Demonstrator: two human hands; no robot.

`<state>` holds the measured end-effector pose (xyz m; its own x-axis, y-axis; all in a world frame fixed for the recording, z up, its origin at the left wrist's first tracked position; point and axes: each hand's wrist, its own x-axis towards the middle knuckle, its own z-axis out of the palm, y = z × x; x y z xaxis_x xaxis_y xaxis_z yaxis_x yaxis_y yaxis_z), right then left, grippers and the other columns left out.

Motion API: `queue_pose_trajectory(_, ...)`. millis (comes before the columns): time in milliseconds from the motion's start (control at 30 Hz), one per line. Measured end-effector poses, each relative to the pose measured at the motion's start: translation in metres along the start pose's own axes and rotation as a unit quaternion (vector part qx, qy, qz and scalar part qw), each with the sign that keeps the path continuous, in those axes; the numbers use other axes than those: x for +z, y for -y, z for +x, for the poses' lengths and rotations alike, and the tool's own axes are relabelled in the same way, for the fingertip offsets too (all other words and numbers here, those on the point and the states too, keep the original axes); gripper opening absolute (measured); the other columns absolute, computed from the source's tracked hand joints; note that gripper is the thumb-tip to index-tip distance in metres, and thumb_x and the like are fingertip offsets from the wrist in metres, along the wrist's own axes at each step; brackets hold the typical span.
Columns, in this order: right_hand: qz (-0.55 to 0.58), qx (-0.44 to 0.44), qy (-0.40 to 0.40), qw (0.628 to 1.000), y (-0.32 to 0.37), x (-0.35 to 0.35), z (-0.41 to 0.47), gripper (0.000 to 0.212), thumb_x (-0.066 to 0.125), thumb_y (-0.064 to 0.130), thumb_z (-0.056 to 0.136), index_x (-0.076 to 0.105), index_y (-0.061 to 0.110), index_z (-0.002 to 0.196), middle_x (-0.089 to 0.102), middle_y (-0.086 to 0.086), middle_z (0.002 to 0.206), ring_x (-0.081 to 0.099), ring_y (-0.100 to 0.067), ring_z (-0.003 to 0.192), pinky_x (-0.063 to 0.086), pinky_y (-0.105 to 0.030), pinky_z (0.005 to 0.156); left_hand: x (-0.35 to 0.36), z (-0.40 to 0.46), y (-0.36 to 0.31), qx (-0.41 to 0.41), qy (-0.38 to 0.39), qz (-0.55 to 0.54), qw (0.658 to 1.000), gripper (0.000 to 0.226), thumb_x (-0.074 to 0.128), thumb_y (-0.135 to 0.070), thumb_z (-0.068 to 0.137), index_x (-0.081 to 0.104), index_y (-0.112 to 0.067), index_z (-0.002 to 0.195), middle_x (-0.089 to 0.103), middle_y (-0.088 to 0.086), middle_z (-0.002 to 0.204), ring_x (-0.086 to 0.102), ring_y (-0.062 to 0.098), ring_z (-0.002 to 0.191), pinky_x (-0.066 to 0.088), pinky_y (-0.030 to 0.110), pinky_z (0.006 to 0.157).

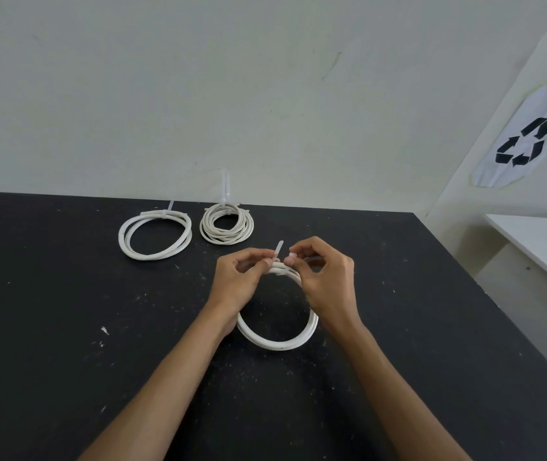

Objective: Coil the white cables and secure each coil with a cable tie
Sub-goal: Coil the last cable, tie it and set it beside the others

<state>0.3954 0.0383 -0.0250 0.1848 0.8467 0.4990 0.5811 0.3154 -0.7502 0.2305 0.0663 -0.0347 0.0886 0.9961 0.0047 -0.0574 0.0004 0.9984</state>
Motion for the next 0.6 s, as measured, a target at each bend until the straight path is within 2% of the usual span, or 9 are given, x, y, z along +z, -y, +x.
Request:
queue_pose_trajectory(67, -0.001, 0.02, 0.004, 1.0, -0.002, -0.003, 0.001, 0.011, 0.086, 0.015, 0.091, 0.077, 0.02, 0.096, 0.076, 0.016, 0.085, 0.073, -0.005, 0.087, 0.058, -0.017, 0.079, -0.001, -0.001, 0.001, -0.008, -0.001, -0.008, 1.0, 0.015, 0.072, -0.01, 0.098, 0.082, -0.017, 0.107, 0.083, -0.001, 0.097, 0.058, -0.003, 0.049, 0.045, 0.063, 0.107)
queue_pose_trajectory(133, 0.001, 0.041, 0.01, 0.999, -0.005, -0.008, 0.003, 0.012, 0.087, 0.015, 0.09, 0.078, 0.022, 0.093, 0.076, 0.015, 0.084, 0.072, -0.004, 0.087, 0.056, -0.016, 0.078, -0.002, -0.002, 0.003, -0.01, -0.006, -0.014, 1.0, 0.015, 0.073, -0.009, 0.098, 0.082, -0.017, 0.106, 0.083, -0.001, 0.1, 0.058, 0.007, 0.047, 0.047, 0.067, 0.104)
queue_pose_trajectory(167, 0.002, 0.047, 0.015, 0.999, -0.006, -0.01, 0.003, 0.012, 0.087, 0.015, 0.089, 0.078, 0.022, 0.091, 0.076, 0.014, 0.085, 0.072, -0.005, 0.087, 0.056, -0.016, 0.078, -0.003, -0.001, 0.005, -0.01, -0.009, -0.02, 1.0, 0.014, 0.073, -0.009, 0.098, 0.082, -0.016, 0.106, 0.083, 0.0, 0.101, 0.058, 0.01, 0.047, 0.053, 0.06, 0.095)
queue_pose_trajectory(200, 0.004, 0.051, 0.019, 0.999, -0.007, -0.013, 0.003, 0.012, 0.088, 0.015, 0.089, 0.078, 0.022, 0.091, 0.077, 0.013, 0.085, 0.073, -0.005, 0.087, 0.057, -0.016, 0.078, -0.004, -0.001, 0.007, -0.008, -0.012, -0.029, 0.999, 0.014, 0.073, -0.008, 0.097, 0.082, -0.014, 0.105, 0.083, 0.001, 0.101, 0.056, 0.008, 0.045, 0.054, 0.041, 0.081)
queue_pose_trajectory(267, 0.01, 0.057, 0.023, 0.998, -0.009, -0.015, 0.002, 0.012, 0.088, 0.015, 0.089, 0.078, 0.023, 0.09, 0.077, 0.013, 0.086, 0.073, -0.007, 0.087, 0.058, -0.018, 0.079, -0.005, -0.001, 0.009, -0.012, -0.015, -0.049, 0.999, 0.013, 0.073, -0.006, 0.097, 0.081, -0.012, 0.105, 0.083, 0.004, 0.101, 0.048, 0.002, 0.04, 0.041, 0.023, 0.054)
queue_pose_trajectory(333, 0.015, 0.064, 0.024, 0.998, -0.009, -0.017, 0.002, 0.012, 0.088, 0.015, 0.089, 0.078, 0.023, 0.089, 0.077, 0.012, 0.086, 0.074, -0.007, 0.087, 0.059, -0.02, 0.079, -0.006, 0.0, 0.011, -0.02, -0.012, -0.064, 0.998, 0.013, 0.072, -0.006, 0.097, 0.081, -0.012, 0.105, 0.083, 0.006, 0.102, 0.036, 0.003, 0.039, 0.029, 0.017, 0.041)
queue_pose_trajectory(400, 0.016, 0.065, 0.031, 0.997, -0.01, -0.018, 0.002, 0.011, 0.088, 0.015, 0.089, 0.079, 0.023, 0.089, 0.077, 0.011, 0.086, 0.074, -0.008, 0.087, 0.059, -0.021, 0.08, -0.006, 0.0, 0.012, -0.025, -0.01, -0.071, 0.997, 0.013, 0.072, -0.006, 0.097, 0.081, -0.011, 0.106, 0.083, 0.006, 0.101, 0.03, 0.006, 0.04, 0.025, 0.017, 0.037)
queue_pose_trajectory(600, 0.023, 0.084, 0.037, 0.995, -0.011, -0.018, 0.0, 0.011, 0.085, 0.017, 0.092, 0.076, 0.024, 0.09, 0.077, 0.01, 0.087, 0.074, -0.009, 0.087, 0.062, -0.027, 0.081, -0.006, -0.001, 0.012, -0.027, -0.019, -0.08, 0.996, 0.013, 0.071, -0.006, 0.098, 0.081, -0.012, 0.105, 0.083, 0.006, 0.1, 0.03, 0.007, 0.04, 0.025, 0.018, 0.037)
